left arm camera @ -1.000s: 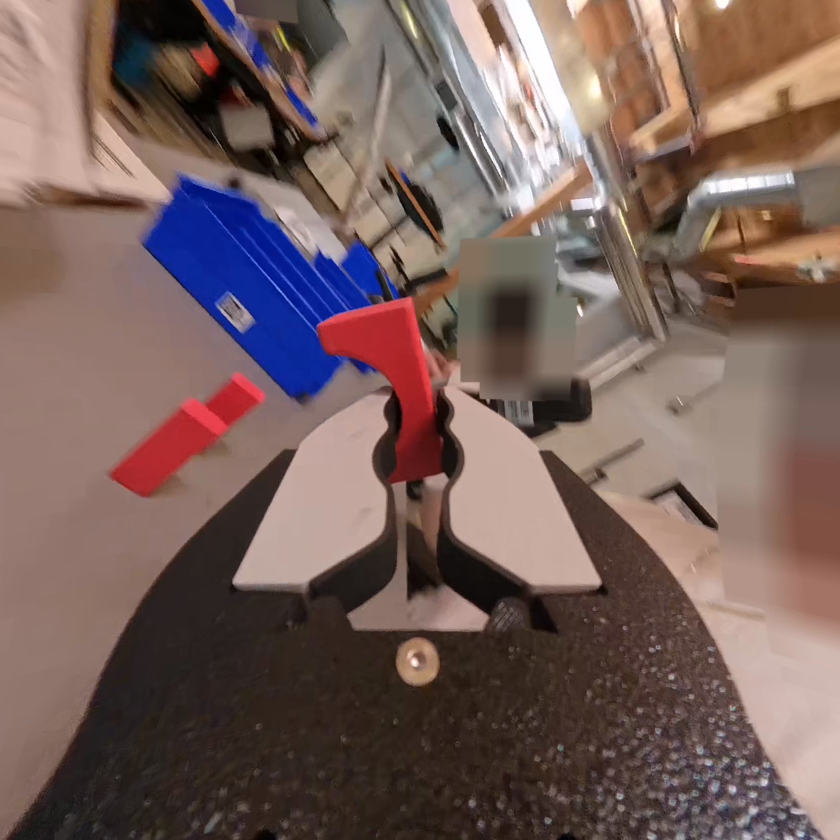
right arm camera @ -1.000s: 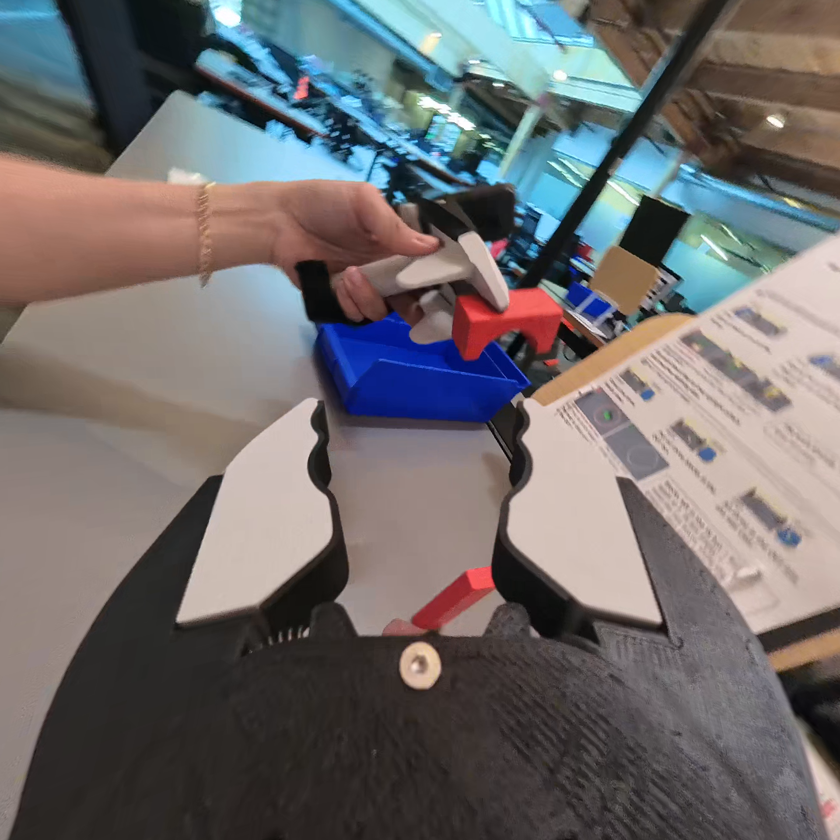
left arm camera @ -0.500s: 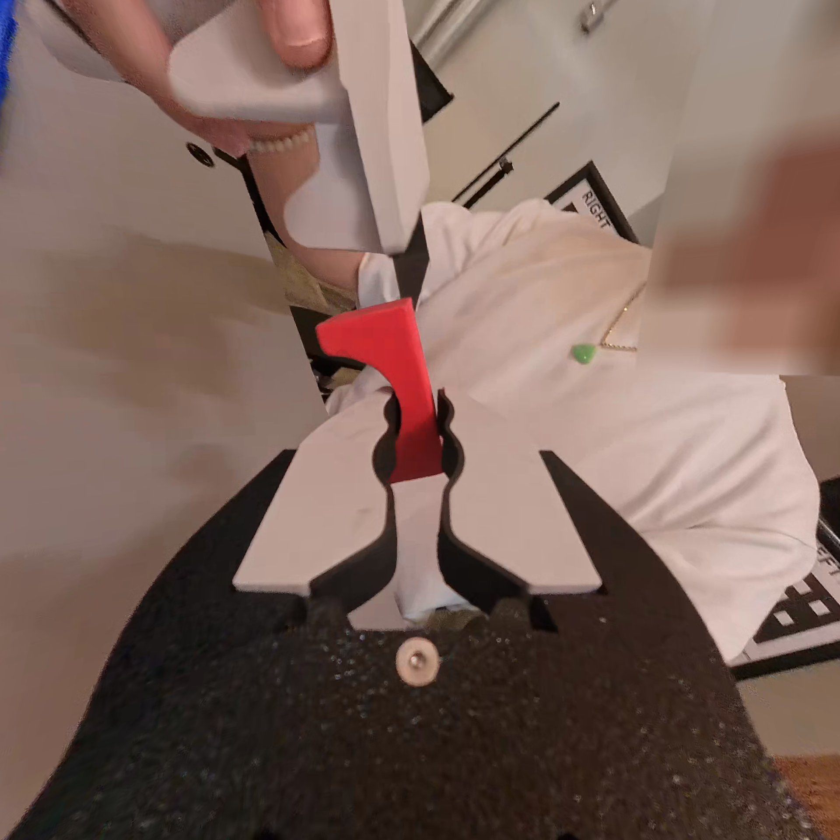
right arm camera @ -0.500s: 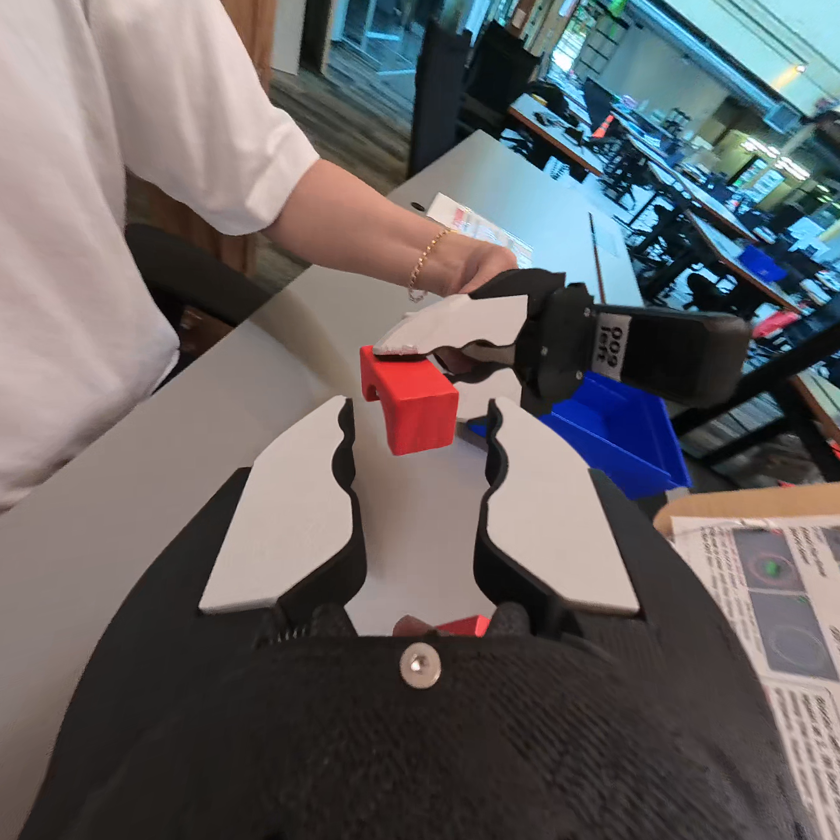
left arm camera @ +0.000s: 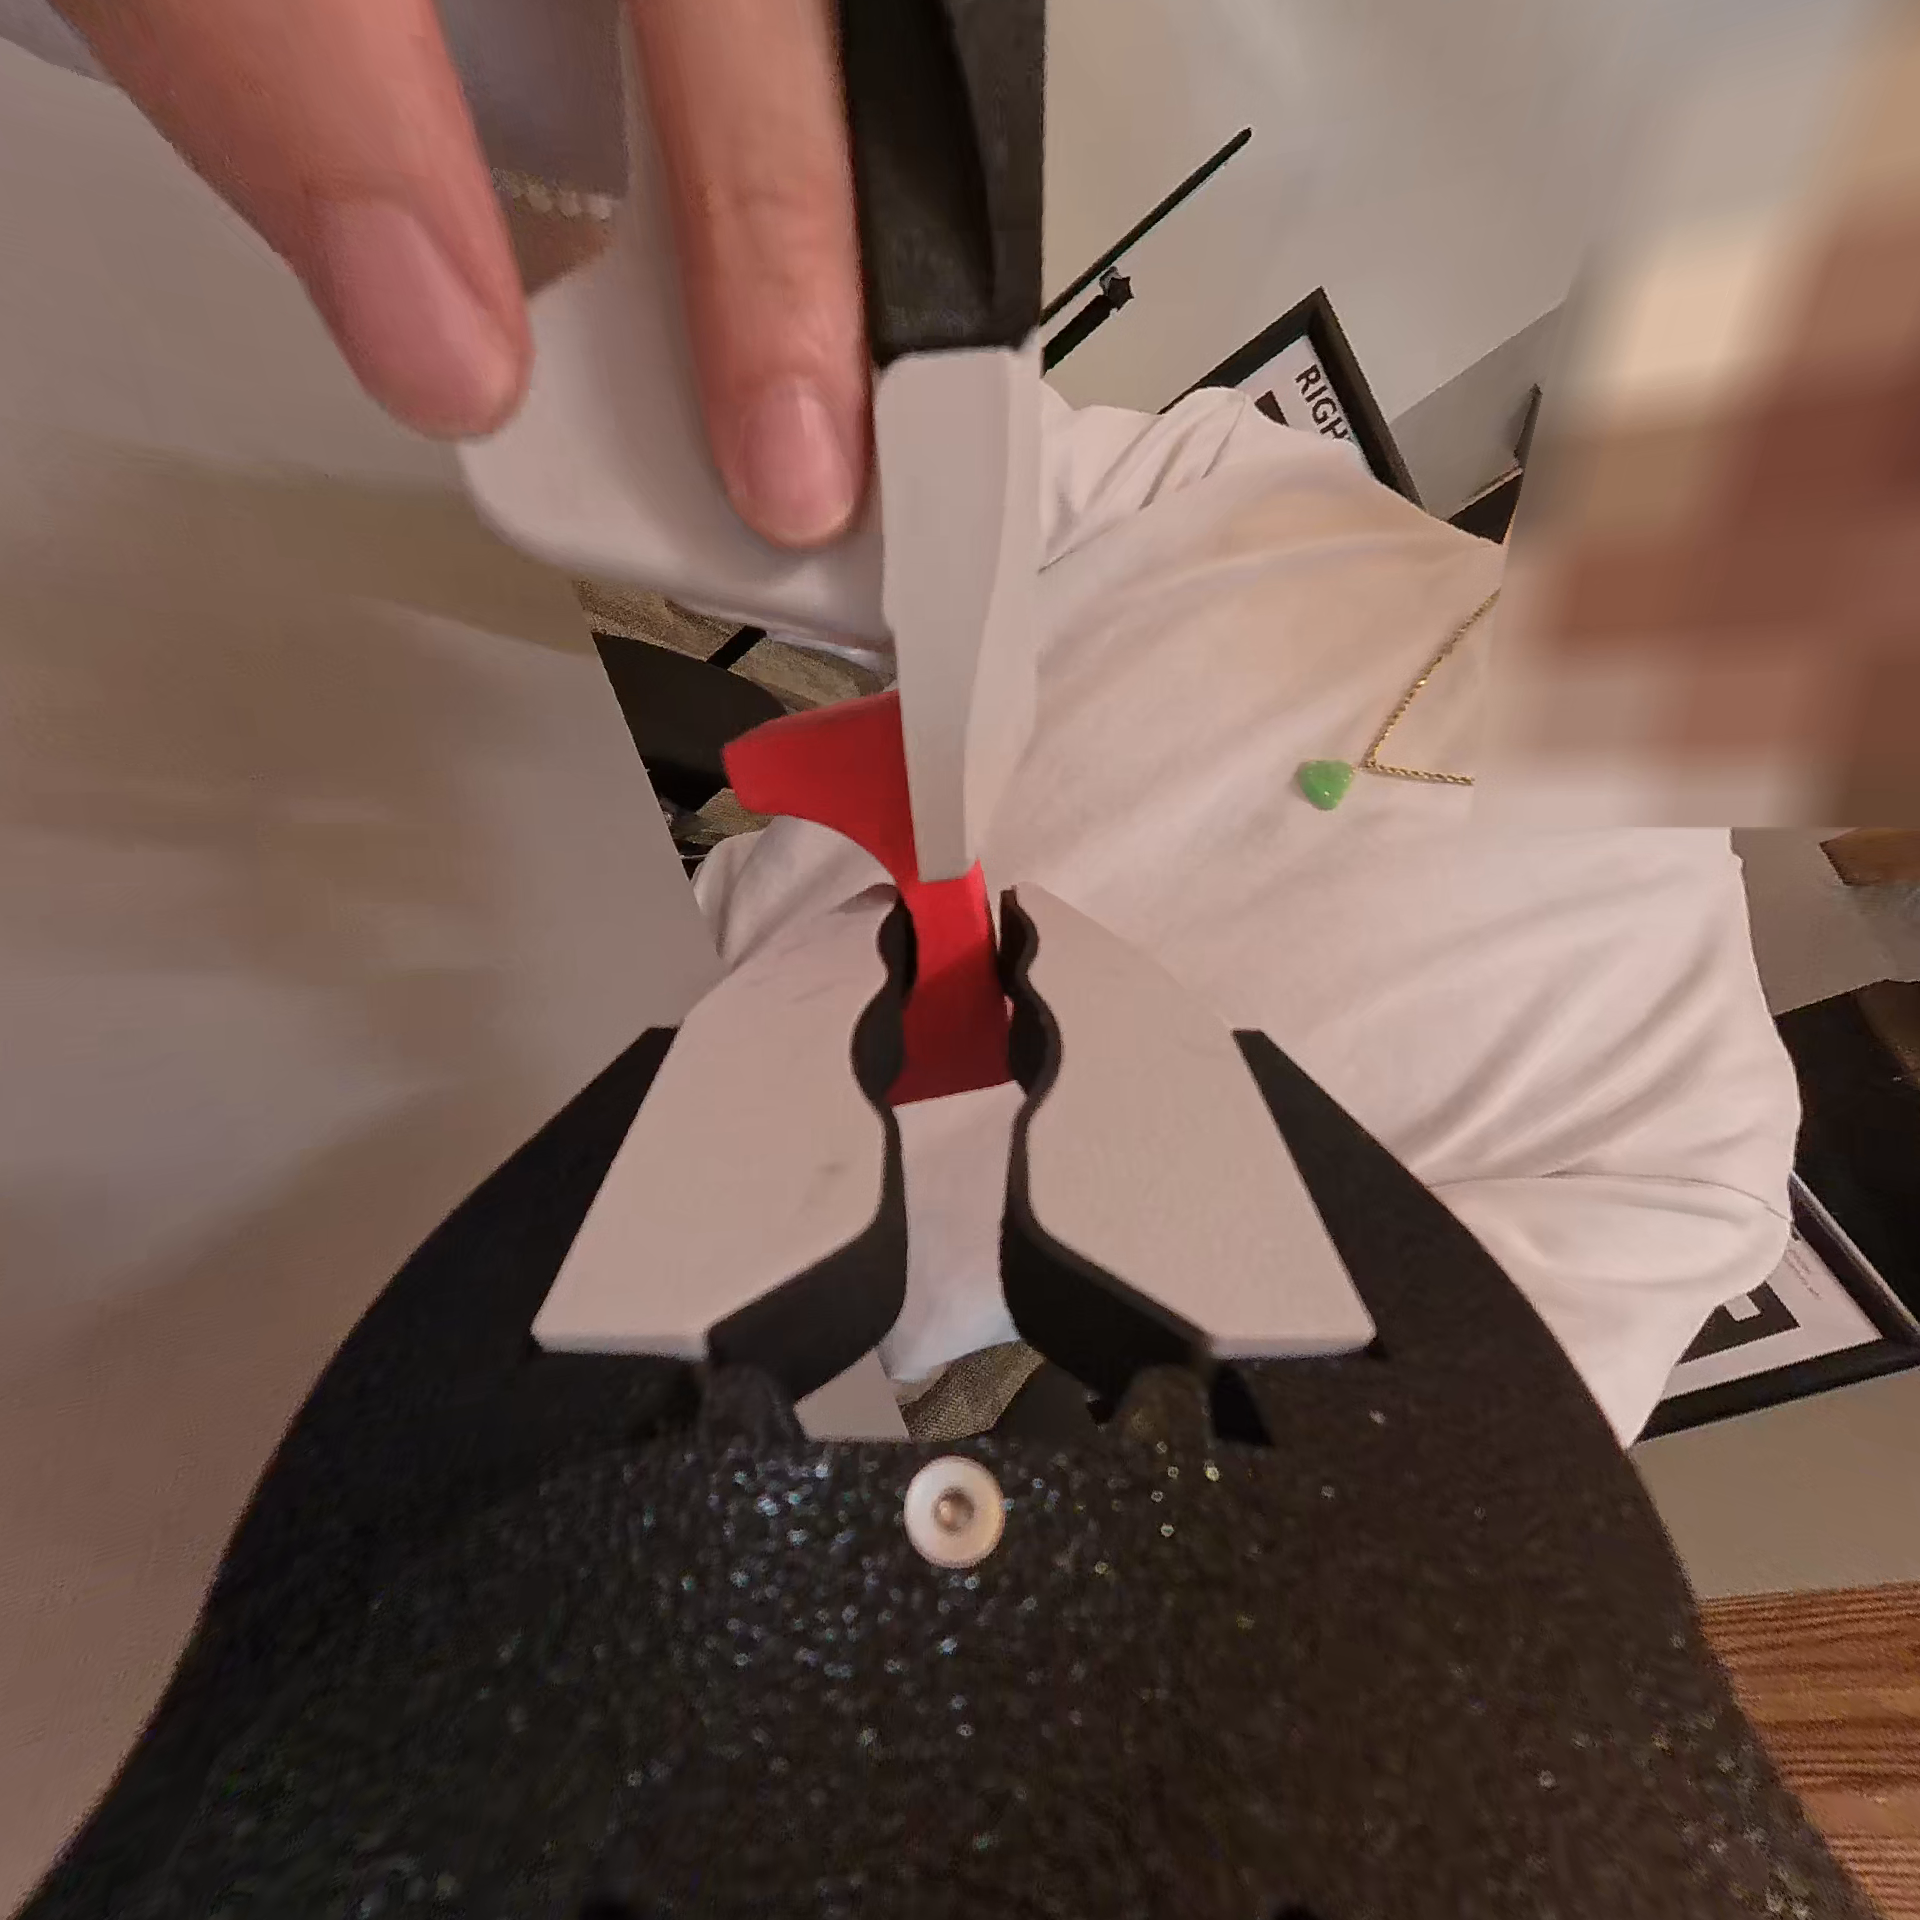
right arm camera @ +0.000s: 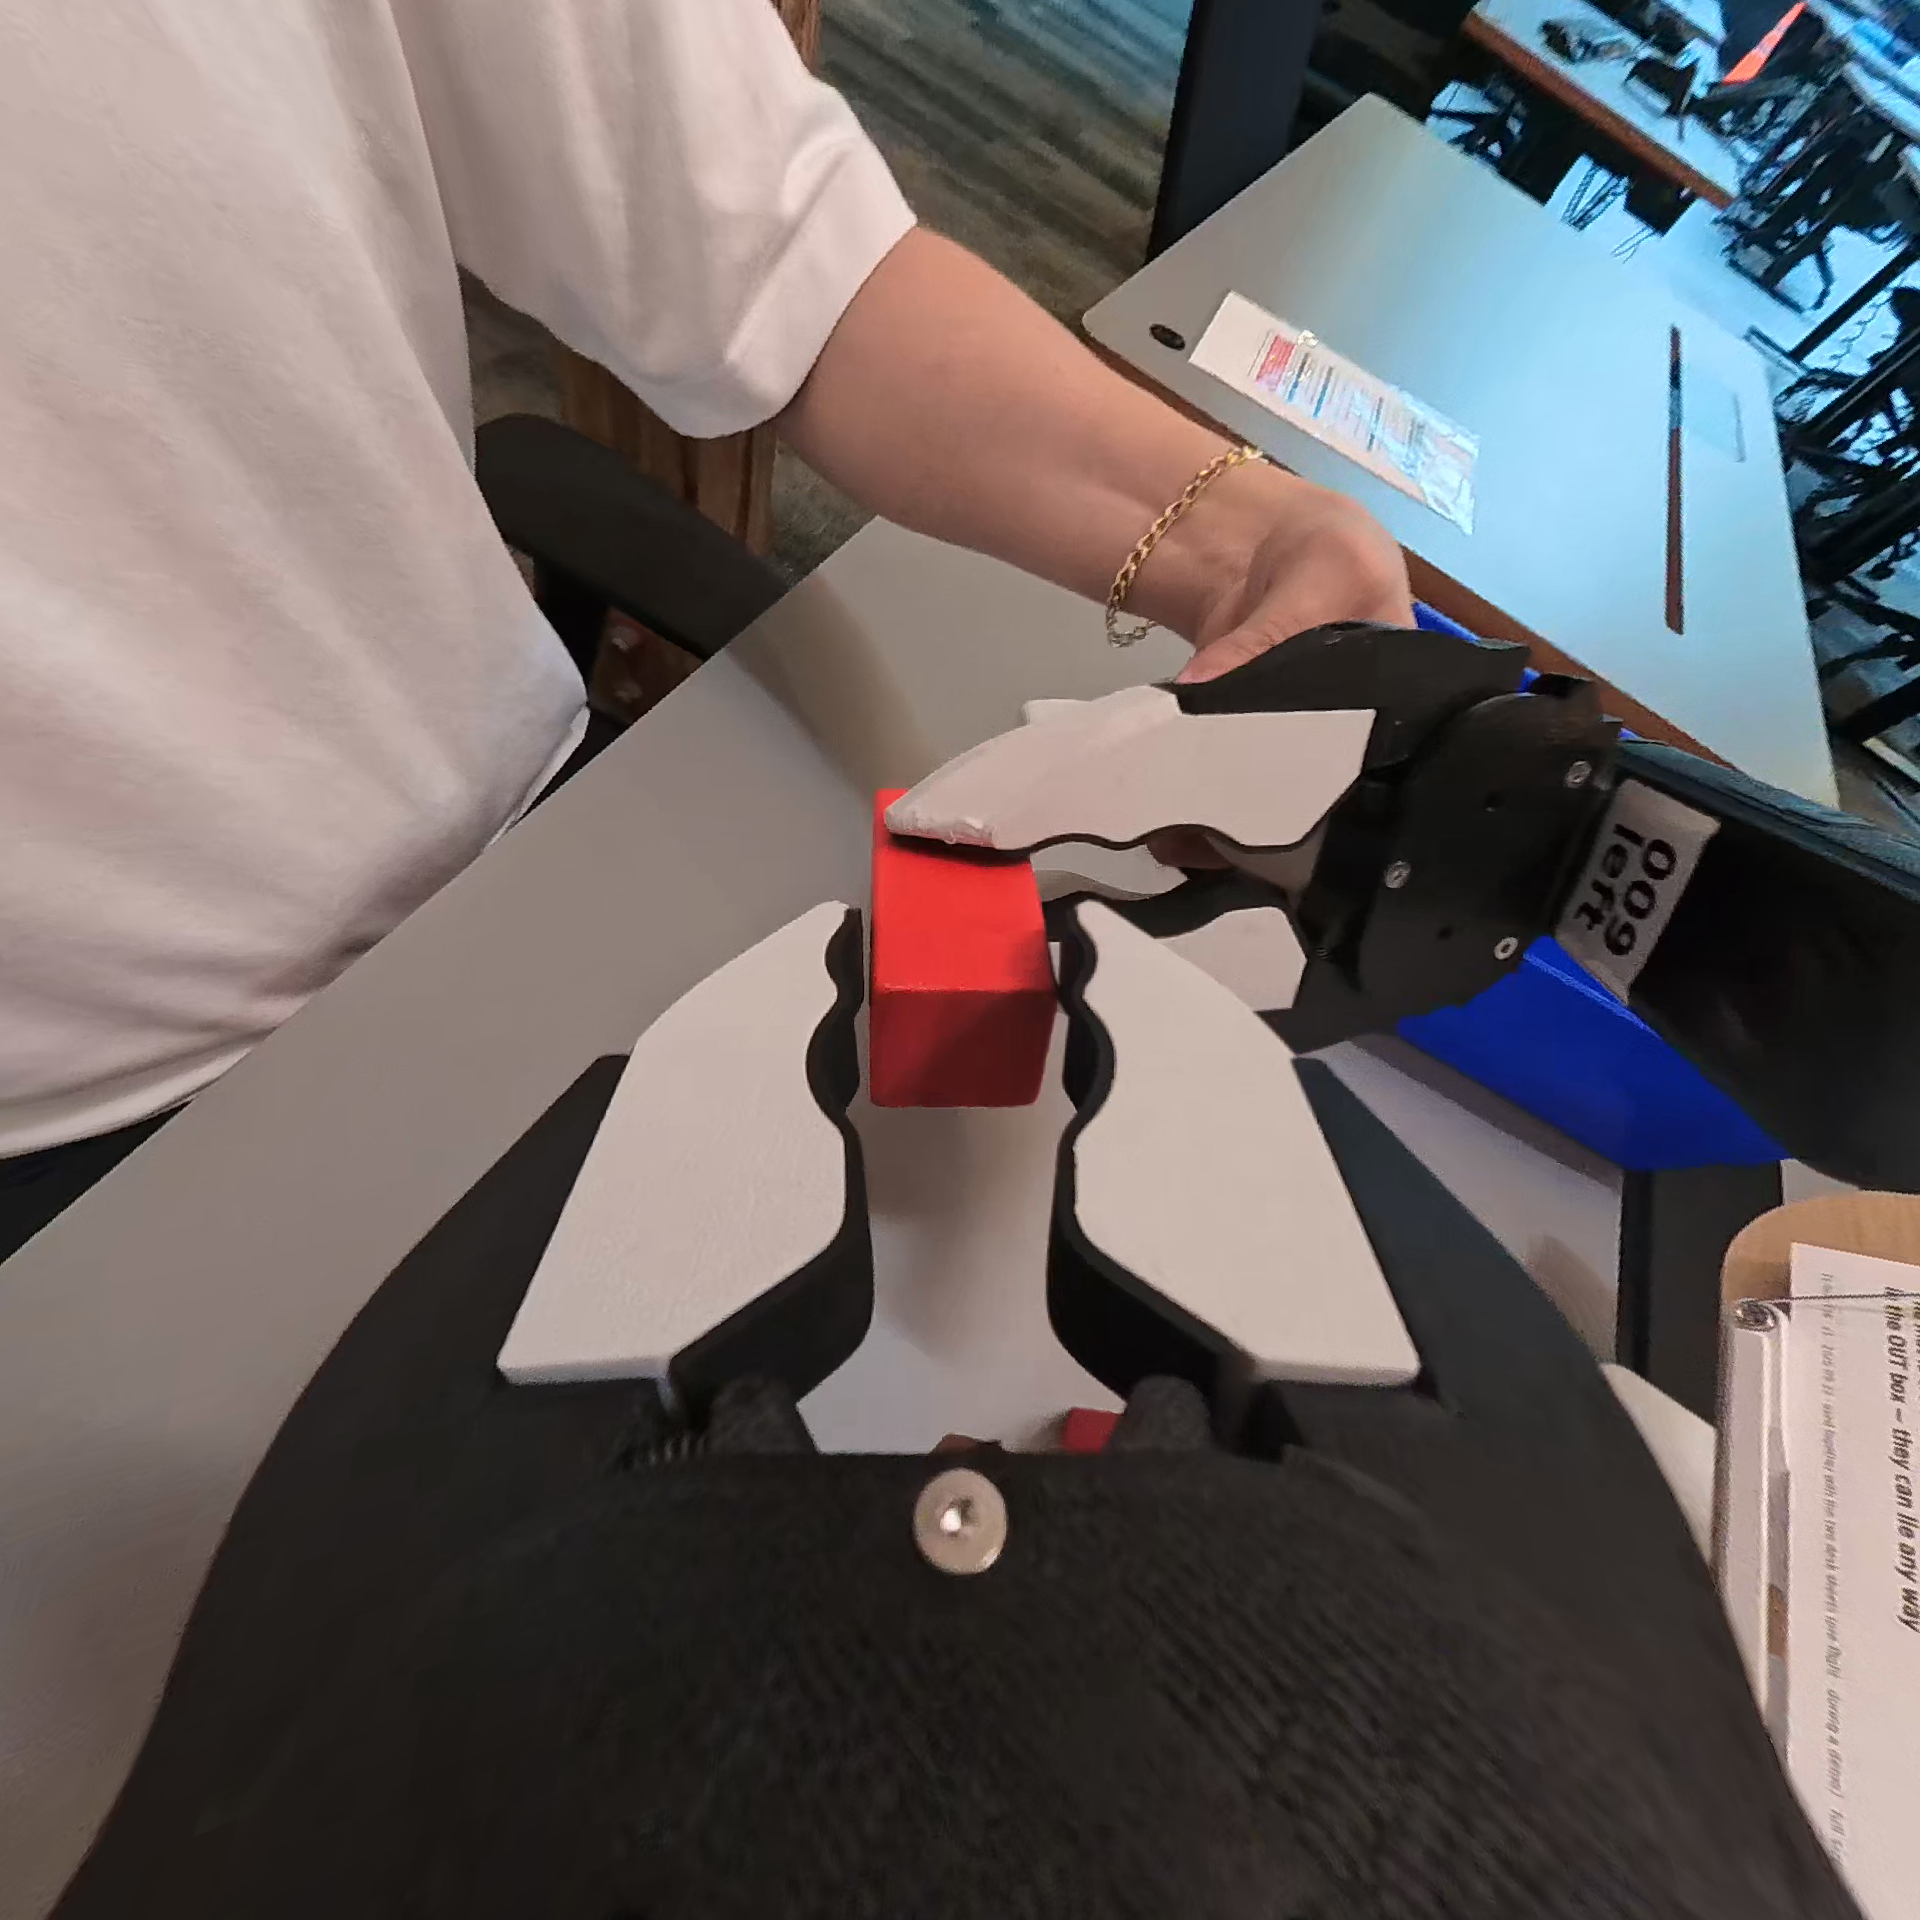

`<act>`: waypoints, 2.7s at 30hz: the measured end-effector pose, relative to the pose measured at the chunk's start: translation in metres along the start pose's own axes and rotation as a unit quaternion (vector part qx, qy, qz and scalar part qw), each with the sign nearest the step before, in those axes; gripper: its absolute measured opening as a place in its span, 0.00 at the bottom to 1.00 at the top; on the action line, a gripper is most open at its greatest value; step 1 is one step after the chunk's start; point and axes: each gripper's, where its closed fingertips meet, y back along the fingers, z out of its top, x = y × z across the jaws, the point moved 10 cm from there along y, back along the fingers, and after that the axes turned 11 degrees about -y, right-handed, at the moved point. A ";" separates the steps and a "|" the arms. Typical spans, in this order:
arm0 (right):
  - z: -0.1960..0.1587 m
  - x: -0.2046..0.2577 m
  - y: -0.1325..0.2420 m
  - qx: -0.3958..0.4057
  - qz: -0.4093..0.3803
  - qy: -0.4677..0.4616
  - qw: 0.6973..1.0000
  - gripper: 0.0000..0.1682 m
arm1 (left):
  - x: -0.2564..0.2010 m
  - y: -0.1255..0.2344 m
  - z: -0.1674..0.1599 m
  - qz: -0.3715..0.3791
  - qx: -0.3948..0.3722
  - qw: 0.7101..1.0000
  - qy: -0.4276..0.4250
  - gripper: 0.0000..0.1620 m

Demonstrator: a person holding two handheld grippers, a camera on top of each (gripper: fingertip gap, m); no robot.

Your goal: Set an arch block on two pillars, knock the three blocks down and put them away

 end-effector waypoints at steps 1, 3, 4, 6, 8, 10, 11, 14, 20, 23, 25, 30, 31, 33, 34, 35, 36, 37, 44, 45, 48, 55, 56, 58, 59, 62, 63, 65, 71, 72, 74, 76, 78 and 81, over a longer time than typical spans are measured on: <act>0.000 0.000 -0.001 0.003 0.001 0.001 1.000 0.22 | 0.000 0.000 0.000 -0.001 0.001 1.000 0.001 0.09; 0.000 0.001 -0.003 0.008 0.005 0.004 1.000 0.21 | 0.001 -0.002 0.000 -0.002 0.003 1.000 0.003 0.09; 0.000 0.001 -0.003 0.010 0.007 0.003 1.000 0.21 | 0.001 -0.002 -0.001 -0.002 0.004 1.000 0.005 0.09; -0.001 0.001 -0.004 0.022 0.007 0.004 1.000 0.21 | 0.002 -0.003 -0.002 0.000 0.007 1.000 0.010 0.09; -0.001 0.000 -0.005 0.039 0.002 0.014 0.999 0.21 | 0.003 -0.002 -0.003 0.004 0.005 1.000 0.018 0.09; -0.002 0.000 -0.006 0.052 -0.006 0.014 0.999 0.21 | 0.005 0.000 -0.005 0.008 -0.002 1.000 0.022 0.09; -0.003 -0.001 -0.006 0.060 -0.010 0.015 0.998 0.21 | 0.006 0.001 -0.006 0.014 -0.008 1.000 0.025 0.09; -0.007 -0.002 -0.003 0.071 -0.036 0.023 0.997 0.21 | 0.010 0.007 -0.008 0.037 -0.047 0.998 0.037 0.16; -0.024 -0.013 0.022 0.067 -0.093 -0.018 0.993 0.21 | 0.009 0.044 -0.013 0.154 -0.161 0.975 0.022 0.39; -0.044 -0.026 0.043 0.035 -0.135 -0.070 0.988 0.21 | 0.000 0.060 -0.020 0.239 -0.195 0.951 -0.004 0.41; -0.062 -0.035 0.053 0.004 -0.151 -0.110 0.982 0.21 | -0.005 0.064 -0.028 0.272 -0.211 0.939 -0.017 0.42; -0.110 -0.057 0.065 -0.043 -0.161 -0.198 0.966 0.21 | -0.001 0.057 -0.051 0.266 -0.245 0.932 -0.003 0.42; -0.118 -0.059 0.065 -0.050 -0.167 -0.210 0.962 0.21 | 0.001 0.054 -0.056 0.263 -0.246 0.933 0.000 0.41; -0.131 -0.062 0.064 -0.068 -0.169 -0.229 0.956 0.21 | 0.004 0.048 -0.064 0.267 -0.240 0.933 0.005 0.41; -0.136 -0.063 0.064 -0.078 -0.172 -0.236 0.953 0.21 | 0.006 0.046 -0.068 0.269 -0.235 0.934 0.007 0.41; -0.139 -0.064 0.062 -0.086 -0.171 -0.242 0.951 0.21 | 0.007 0.043 -0.072 0.269 -0.231 0.935 0.009 0.41; -0.142 -0.064 0.061 -0.090 -0.175 -0.246 0.949 0.21 | 0.008 0.040 -0.074 0.267 -0.228 0.936 0.011 0.41; -0.146 -0.065 0.060 -0.089 -0.182 -0.249 0.947 0.21 | 0.009 0.038 -0.076 0.265 -0.227 0.937 0.013 0.41; -0.157 -0.068 0.051 -0.100 -0.172 -0.258 0.945 0.21 | 0.015 0.026 -0.082 0.253 -0.218 0.942 0.015 0.40; -0.158 -0.068 0.050 -0.100 -0.169 -0.259 0.946 0.21 | 0.016 0.025 -0.082 0.252 -0.218 0.943 0.016 0.40; -0.162 -0.069 0.049 -0.106 -0.167 -0.261 0.945 0.21 | 0.018 0.022 -0.083 0.250 -0.214 0.944 0.017 0.39; -0.168 -0.069 0.049 -0.121 -0.174 -0.270 0.939 0.21 | 0.018 0.020 -0.086 0.246 -0.212 0.946 0.017 0.38; -0.168 -0.069 0.048 -0.120 -0.176 -0.270 0.939 0.21 | 0.018 0.020 -0.086 0.246 -0.212 0.946 0.018 0.38; -0.169 -0.069 0.047 -0.118 -0.177 -0.270 0.939 0.21 | 0.018 0.018 -0.086 0.245 -0.209 0.947 0.018 0.38; -0.168 -0.069 0.046 -0.119 -0.178 -0.270 0.939 0.21 | 0.018 0.017 -0.086 0.245 -0.207 0.947 0.017 0.38; -0.168 -0.069 0.045 -0.117 -0.175 -0.269 0.940 0.21 | 0.018 0.015 -0.086 0.244 -0.200 0.949 0.015 0.37; -0.168 -0.069 0.044 -0.117 -0.174 -0.269 0.940 0.21 | 0.019 0.014 -0.086 0.245 -0.198 0.949 0.015 0.37; -0.169 -0.069 0.044 -0.114 -0.176 -0.270 0.940 0.21 | 0.019 0.013 -0.086 0.244 -0.195 0.950 0.015 0.37; -0.171 -0.069 0.045 -0.118 -0.184 -0.273 0.937 0.21 | 0.018 0.012 -0.088 0.241 -0.197 0.950 0.014 0.37; -0.172 -0.069 0.045 -0.118 -0.188 -0.274 0.936 0.21 | 0.019 0.012 -0.088 0.241 -0.196 0.951 0.014 0.37; -0.172 -0.069 0.045 -0.119 -0.185 -0.271 0.937 0.21 | 0.019 0.012 -0.089 0.240 -0.196 0.951 0.015 0.37; -0.172 -0.069 0.045 -0.118 -0.184 -0.272 0.937 0.21 | 0.019 0.011 -0.089 0.239 -0.195 0.951 0.015 0.37; -0.171 -0.068 0.045 -0.119 -0.172 -0.271 0.940 0.21 | 0.019 0.011 -0.089 0.239 -0.195 0.951 0.014 0.37; -0.170 -0.068 0.045 -0.112 -0.177 -0.266 0.941 0.21 | 0.018 0.010 -0.089 0.240 -0.192 0.952 0.013 0.37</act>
